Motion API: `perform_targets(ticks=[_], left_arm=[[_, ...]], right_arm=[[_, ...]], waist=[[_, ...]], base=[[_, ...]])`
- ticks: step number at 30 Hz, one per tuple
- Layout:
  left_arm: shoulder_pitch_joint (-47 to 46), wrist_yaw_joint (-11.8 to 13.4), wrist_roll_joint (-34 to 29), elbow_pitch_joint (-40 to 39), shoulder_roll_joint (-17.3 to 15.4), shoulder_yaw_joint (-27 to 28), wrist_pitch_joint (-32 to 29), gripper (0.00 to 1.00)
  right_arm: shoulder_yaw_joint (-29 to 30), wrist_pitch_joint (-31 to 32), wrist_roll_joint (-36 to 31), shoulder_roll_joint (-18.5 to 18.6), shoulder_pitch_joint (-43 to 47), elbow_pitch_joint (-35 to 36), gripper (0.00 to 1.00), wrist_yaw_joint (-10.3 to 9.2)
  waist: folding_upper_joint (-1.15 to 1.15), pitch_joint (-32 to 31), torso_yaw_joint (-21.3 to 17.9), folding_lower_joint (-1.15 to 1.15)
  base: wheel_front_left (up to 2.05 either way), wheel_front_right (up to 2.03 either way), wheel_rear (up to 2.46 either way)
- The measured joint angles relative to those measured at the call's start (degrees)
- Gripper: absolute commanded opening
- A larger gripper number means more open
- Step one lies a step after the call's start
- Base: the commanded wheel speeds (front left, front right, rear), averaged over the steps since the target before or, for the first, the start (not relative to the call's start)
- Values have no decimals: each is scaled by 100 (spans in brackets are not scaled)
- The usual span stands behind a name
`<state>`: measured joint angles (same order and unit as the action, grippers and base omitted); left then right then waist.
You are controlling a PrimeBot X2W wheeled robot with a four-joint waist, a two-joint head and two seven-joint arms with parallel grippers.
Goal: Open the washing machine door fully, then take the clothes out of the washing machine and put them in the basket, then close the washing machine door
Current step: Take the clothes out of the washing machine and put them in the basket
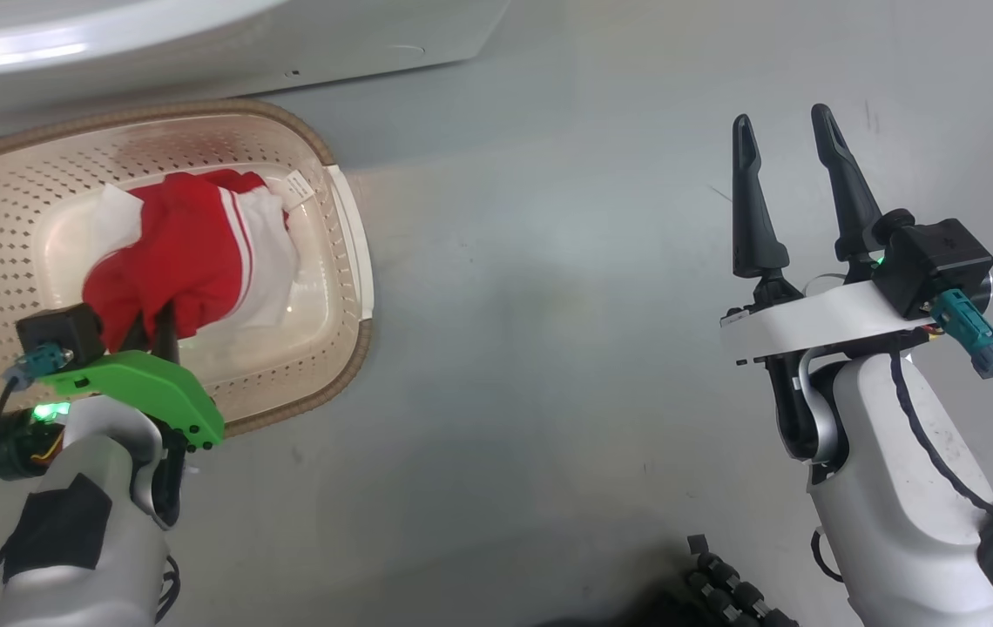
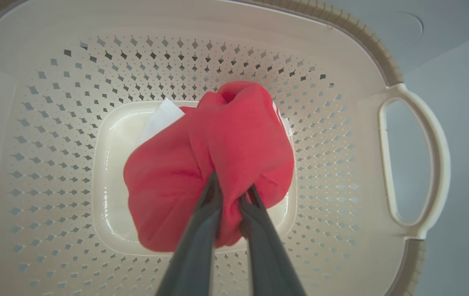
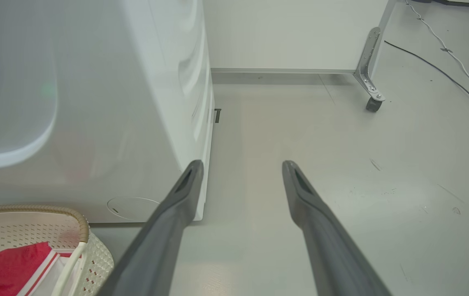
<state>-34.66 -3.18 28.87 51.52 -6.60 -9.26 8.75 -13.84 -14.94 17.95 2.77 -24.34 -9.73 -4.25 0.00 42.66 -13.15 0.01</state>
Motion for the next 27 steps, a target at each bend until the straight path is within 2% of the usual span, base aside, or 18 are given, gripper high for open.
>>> perform_targets(ticks=[1, 2, 3, 4, 5, 18, 27], left_arm=[[0, -26, -16, 24, 23, -24, 38, 0], [-1, -52, -18, 44, 40, -44, 93, 7], [-1, -76, -23, 62, 48, -63, 149, 40], [-2, -101, -24, 85, 57, -81, 198, 93], [-2, -119, -30, 100, 65, -121, 238, 100], [7, -243, -319, 141, 227, -403, 513, 100], [143, -300, -323, -336, 300, -389, 569, 100]], right_arm=[[1, 0, -5, 0, 0, -18, 100, 0], [2, 0, -16, 0, 0, -38, 100, 0], [3, 0, -24, 0, 0, -63, 100, 0], [4, 0, -42, 0, 0, -88, 100, 0], [11, 0, -54, -1, 1, -112, 100, 0], [116, 1, -203, 2, 193, -470, 100, 54], [232, 0, -320, 2, 504, -673, 100, 119]], waist=[[0, -37, 13, 0], [0, -75, 28, 0], [0, -115, 42, 0], [0, -157, 57, 0], [0, -202, 74, 0], [0, -915, 350, 0], [0, -1562, 560, -1]], base=[[0, 0, 0], [0, 0, 0], [0, 0, 0], [0, 0, 0], [0, 0, 0], [0, 0, 0], [0, 0, 0]])
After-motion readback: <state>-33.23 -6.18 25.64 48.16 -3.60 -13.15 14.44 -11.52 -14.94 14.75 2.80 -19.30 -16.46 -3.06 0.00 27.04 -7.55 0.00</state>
